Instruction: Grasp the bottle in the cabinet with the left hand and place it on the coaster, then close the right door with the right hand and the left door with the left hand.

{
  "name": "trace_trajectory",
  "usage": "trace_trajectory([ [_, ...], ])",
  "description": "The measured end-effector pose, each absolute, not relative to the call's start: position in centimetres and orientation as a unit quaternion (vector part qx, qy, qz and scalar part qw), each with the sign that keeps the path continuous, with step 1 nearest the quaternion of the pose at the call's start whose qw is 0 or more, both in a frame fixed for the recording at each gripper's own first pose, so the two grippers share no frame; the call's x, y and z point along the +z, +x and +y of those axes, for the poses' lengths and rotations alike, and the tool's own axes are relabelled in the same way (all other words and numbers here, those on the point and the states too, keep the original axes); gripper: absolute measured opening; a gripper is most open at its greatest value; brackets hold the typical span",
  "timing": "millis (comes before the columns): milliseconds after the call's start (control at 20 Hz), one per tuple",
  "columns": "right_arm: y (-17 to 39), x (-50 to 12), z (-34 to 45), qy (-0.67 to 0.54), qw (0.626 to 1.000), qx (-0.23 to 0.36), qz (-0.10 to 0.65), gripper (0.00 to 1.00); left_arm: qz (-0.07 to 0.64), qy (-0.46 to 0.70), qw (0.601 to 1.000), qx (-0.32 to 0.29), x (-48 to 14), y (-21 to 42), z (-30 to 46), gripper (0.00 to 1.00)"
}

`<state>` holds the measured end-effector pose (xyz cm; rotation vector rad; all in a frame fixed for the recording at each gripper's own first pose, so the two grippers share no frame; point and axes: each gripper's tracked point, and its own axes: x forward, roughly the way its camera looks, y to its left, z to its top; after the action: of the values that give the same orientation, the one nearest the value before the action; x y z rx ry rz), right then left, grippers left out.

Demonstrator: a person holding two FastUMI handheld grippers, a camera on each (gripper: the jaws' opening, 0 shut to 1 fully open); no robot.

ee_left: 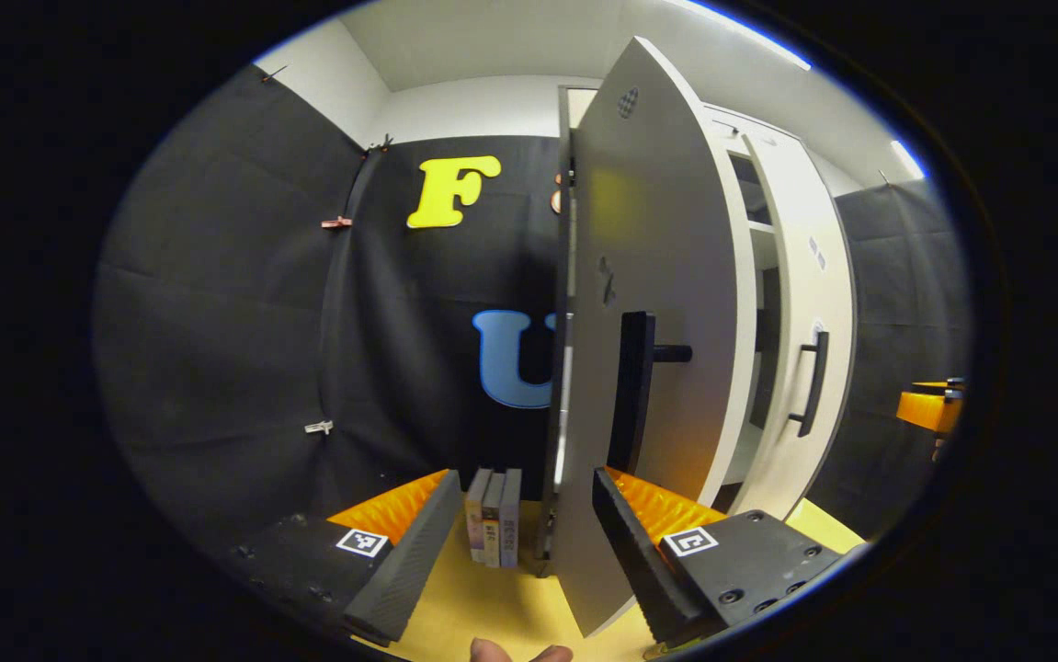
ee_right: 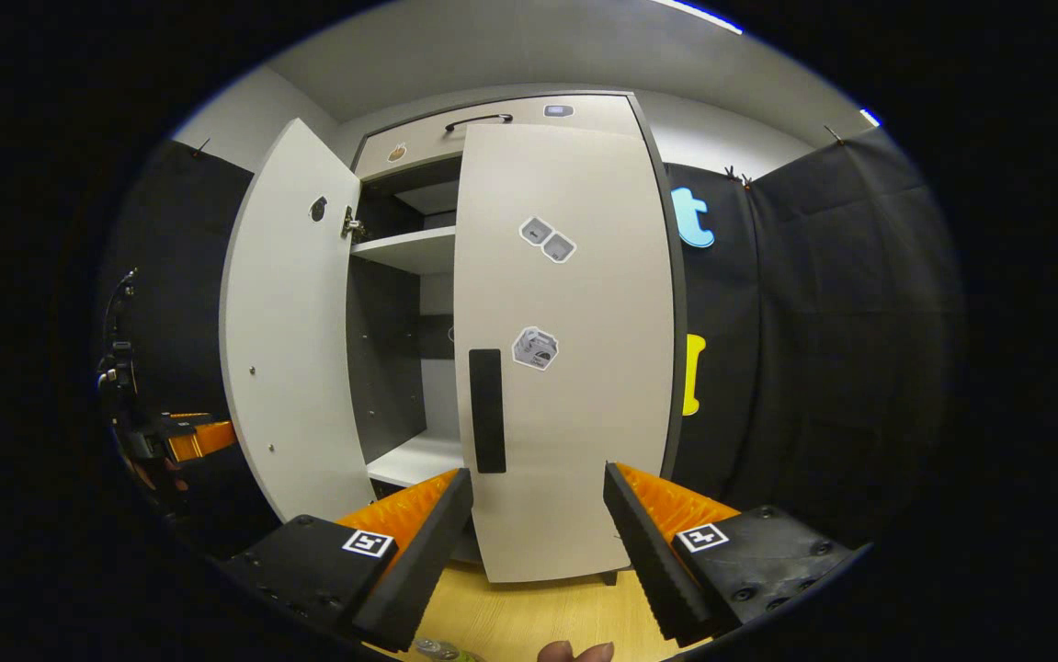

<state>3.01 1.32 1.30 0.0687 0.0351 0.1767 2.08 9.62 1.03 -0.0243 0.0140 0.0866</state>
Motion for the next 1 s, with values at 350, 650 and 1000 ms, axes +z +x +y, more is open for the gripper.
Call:
trace_trajectory([
  [350,1.7,1.4,-1.6,0.036,0.996,0.075,0.019,0.95,0.004,-0.017,1.000,-0.001,1.4,4.9,1.5,0.94],
  [650,0.7,1.5,-3.4,0.044,0.997,0.062,0.018,0.95,-0.014,0.017,1.000,-0.006,3.1,8.0,-3.2,0.94],
  [1000,0.2,1.9,-4.0,0.045,0.997,0.060,0.015,0.95,-0.011,0.006,1.000,-0.005,3.4,11.4,-5.1,0.93],
])
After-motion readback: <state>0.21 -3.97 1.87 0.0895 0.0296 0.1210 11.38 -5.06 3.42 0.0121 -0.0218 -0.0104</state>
